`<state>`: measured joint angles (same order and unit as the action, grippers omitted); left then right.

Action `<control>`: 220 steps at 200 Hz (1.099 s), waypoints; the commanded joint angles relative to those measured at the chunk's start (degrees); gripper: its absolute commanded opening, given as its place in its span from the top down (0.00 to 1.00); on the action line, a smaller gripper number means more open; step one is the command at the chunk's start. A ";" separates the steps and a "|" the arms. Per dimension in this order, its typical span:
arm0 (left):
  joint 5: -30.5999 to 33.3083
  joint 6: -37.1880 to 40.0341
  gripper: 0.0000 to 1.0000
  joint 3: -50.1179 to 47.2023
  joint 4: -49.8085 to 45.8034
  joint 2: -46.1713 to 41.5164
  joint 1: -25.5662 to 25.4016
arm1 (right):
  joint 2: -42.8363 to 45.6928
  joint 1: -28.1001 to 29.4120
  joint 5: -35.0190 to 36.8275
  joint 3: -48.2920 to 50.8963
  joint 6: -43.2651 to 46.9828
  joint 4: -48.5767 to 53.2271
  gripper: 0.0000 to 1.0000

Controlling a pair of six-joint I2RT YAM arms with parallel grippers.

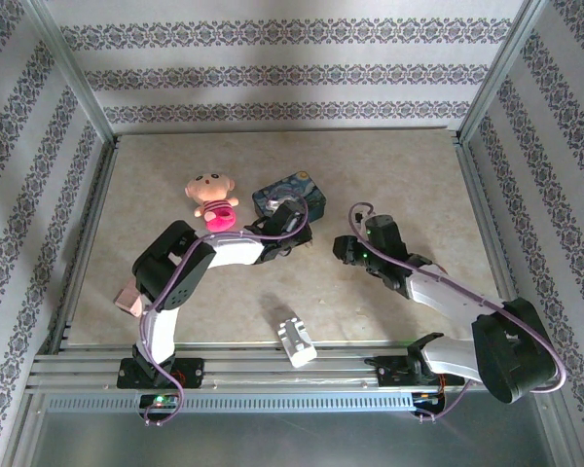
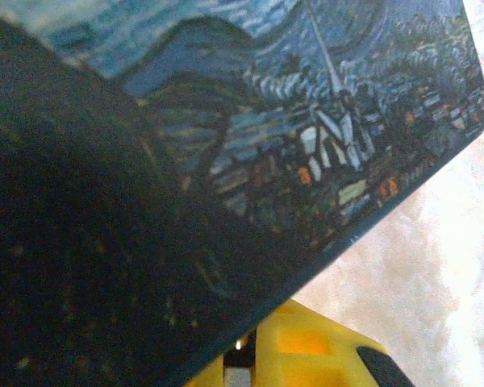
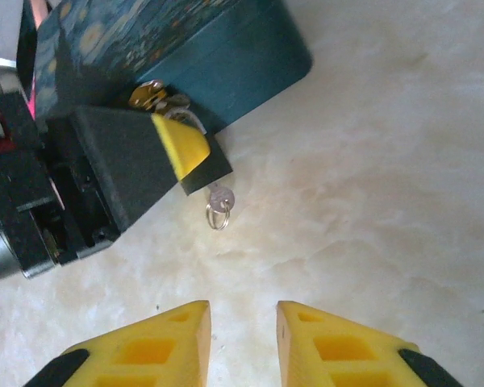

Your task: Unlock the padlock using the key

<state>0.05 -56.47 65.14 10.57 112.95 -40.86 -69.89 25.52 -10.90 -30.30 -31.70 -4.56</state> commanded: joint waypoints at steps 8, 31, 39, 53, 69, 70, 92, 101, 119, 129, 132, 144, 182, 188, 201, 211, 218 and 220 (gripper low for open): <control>-5.13 -4.60 1.00 0.58 -4.79 -3.84 -0.71 | -0.78 1.92 1.14 0.68 1.62 0.65 0.73; -6.70 -6.81 1.00 0.69 -6.63 -4.24 -0.63 | -2.71 3.32 1.24 0.53 1.23 -0.04 0.73; -7.15 -7.66 1.00 0.60 -7.24 -4.32 -0.62 | -3.39 3.75 1.16 0.38 1.20 -0.26 0.73; -7.69 -8.89 1.00 0.22 -7.70 -4.42 -0.47 | -4.67 4.77 1.59 -0.13 1.14 -0.45 0.73; -8.33 -9.75 1.00 0.14 -7.94 -4.40 -0.32 | -6.14 5.99 2.28 -0.91 1.53 -0.53 0.73; -8.37 -9.78 1.00 0.10 -7.98 -4.36 -0.29 | -6.23 6.01 2.37 -0.95 1.54 -0.54 0.72; -9.18 -10.15 1.00 0.32 -8.51 -4.38 -0.05 | -8.37 7.24 4.13 -2.12 2.58 -0.47 0.71; -9.36 -10.11 1.00 0.50 -8.87 -4.31 -0.01 | -9.27 7.70 5.07 -2.76 3.28 -0.37 0.71; -10.02 -10.28 1.00 0.67 -9.07 -4.40 0.21 | -11.32 8.74 7.61 -4.41 5.15 0.36 0.71; -10.40 -10.33 1.00 0.77 -9.07 -4.50 0.34 | -12.29 9.47 9.10 -5.30 6.38 0.75 0.71; -10.49 -10.37 1.00 0.77 -9.03 -4.57 0.34 | -12.54 9.64 9.54 -5.56 6.65 0.84 0.71; -10.81 -10.54 1.00 0.77 -9.14 -4.84 0.52 | -13.61 10.26 10.72 -6.69 8.02 1.09 0.70; -13.05 -11.43 1.00 1.21 -9.55 -4.96 1.39 | -17.30 11.55 11.75 -9.99 11.05 1.79 0.70; -13.14 -11.30 1.00 1.44 -9.88 -4.99 1.40 | -17.83 11.88 12.00 -10.56 11.42 1.95 0.70; -13.08 -10.81 1.00 1.93 -10.91 -5.09 1.49 | -18.82 12.47 12.70 -11.88 12.21 2.56 0.70; -13.14 -10.68 1.00 2.17 -11.27 -5.14 1.56 | -19.52 12.88 13.48 -12.70 12.77 3.11 0.70; -13.22 -10.68 1.00 2.18 -11.22 -5.20 1.57 | -20.03 13.12 13.86 -13.18 13.05 3.47 0.70; -13.23 -10.68 1.00 2.18 -11.24 -5.19 1.62 | -20.13 13.14 13.90 -13.33 13.11 3.56 0.70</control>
<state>-11.88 -66.50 65.45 2.17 109.91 -39.86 -88.49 37.58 0.01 -40.93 -21.50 -2.96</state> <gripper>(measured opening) 0.102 0.297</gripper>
